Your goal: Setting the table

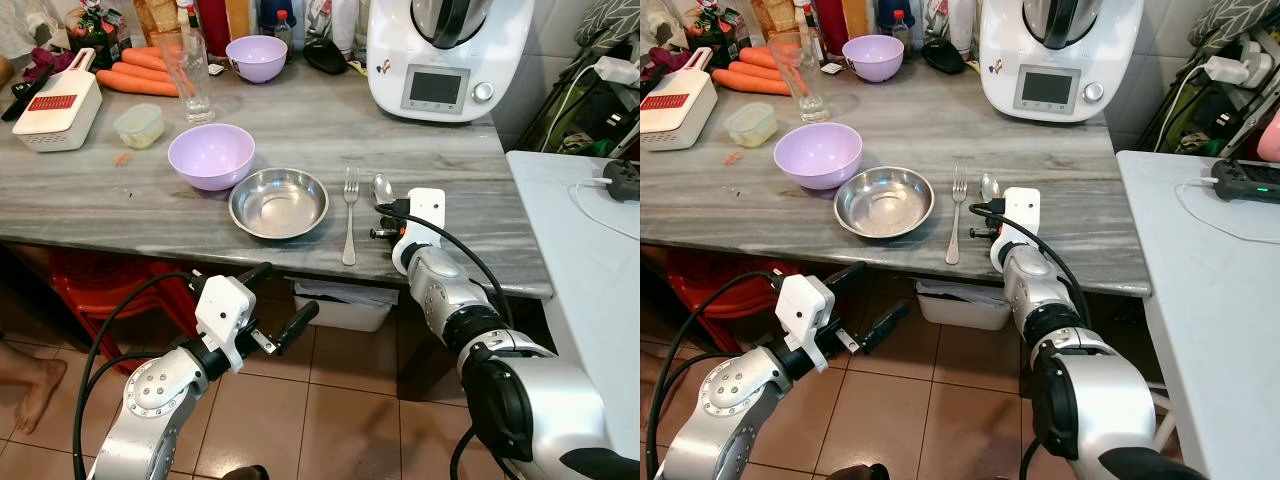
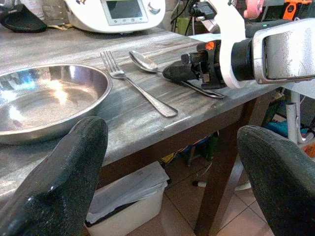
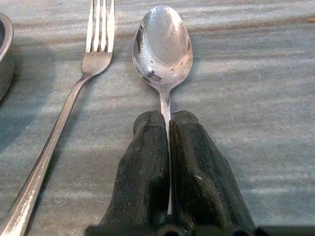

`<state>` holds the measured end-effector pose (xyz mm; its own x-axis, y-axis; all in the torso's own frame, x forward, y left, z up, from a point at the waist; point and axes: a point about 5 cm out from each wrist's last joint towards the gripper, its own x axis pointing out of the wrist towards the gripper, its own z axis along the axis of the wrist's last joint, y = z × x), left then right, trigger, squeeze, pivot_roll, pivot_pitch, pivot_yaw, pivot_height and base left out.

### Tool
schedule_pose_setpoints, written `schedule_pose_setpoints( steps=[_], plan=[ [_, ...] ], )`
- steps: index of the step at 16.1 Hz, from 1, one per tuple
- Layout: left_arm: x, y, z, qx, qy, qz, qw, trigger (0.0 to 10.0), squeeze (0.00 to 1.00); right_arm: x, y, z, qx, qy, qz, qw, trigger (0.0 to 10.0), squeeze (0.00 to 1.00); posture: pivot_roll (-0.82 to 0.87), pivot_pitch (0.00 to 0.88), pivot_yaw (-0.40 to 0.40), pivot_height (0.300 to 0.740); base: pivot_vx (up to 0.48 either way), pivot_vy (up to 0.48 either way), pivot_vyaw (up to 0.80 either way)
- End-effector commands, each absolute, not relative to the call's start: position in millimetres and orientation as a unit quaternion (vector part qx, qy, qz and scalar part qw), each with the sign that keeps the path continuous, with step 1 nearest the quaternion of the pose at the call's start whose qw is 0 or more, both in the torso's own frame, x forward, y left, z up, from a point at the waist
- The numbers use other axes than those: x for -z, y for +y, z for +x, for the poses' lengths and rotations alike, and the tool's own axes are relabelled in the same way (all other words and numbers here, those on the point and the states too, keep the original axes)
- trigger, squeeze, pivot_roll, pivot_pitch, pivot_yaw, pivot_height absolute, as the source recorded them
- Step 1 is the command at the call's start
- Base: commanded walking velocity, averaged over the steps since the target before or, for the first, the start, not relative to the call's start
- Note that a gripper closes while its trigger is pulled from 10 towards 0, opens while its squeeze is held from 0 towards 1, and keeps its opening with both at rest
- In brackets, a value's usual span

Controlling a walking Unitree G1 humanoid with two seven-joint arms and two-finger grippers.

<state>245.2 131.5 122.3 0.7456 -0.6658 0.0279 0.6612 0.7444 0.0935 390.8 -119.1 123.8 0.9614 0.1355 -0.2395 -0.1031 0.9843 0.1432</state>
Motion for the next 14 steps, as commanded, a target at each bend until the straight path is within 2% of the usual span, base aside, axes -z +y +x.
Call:
schedule_pose_setpoints(
  steps=[1, 2, 8, 14],
  plan=[
    [-123.5, 132.5, 243.6, 0.355, -0.029, 0.045, 0.933, 10.0, 0.00, -126.8, -119.5, 392.4, -0.056, 0.123, 0.078, 0.988, 9.3, 0.94, 0.15, 0.136, -0.021, 0.740, 0.000, 0.000, 0.00],
    [-123.5, 132.5, 243.8, 0.355, -0.029, 0.044, 0.933, 10.0, 0.00, -127.8, -119.6, 392.8, -0.054, 0.121, 0.085, 0.988, 10.0, 1.00, 0.15, 0.133, -0.021, 0.740, 0.000, 0.000, 0.00],
    [-123.3, 130.3, 247.9, 0.358, -0.033, 0.042, 0.932, 10.0, 0.00, -139.8, -124.5, 397.5, -0.040, 0.091, 0.117, 0.988, 10.0, 1.00, 0.14, 0.106, -0.024, 0.740, 0.000, 0.000, 0.00],
    [-124.3, 123.9, 261.9, 0.358, -0.051, 0.034, 0.932, 10.0, 0.00, -165.6, -148.9, 404.8, -0.017, 0.025, 0.134, 0.991, 10.0, 1.00, 0.09, 0.034, -0.037, 0.740, 0.000, 0.000, 0.00]
  ],
)
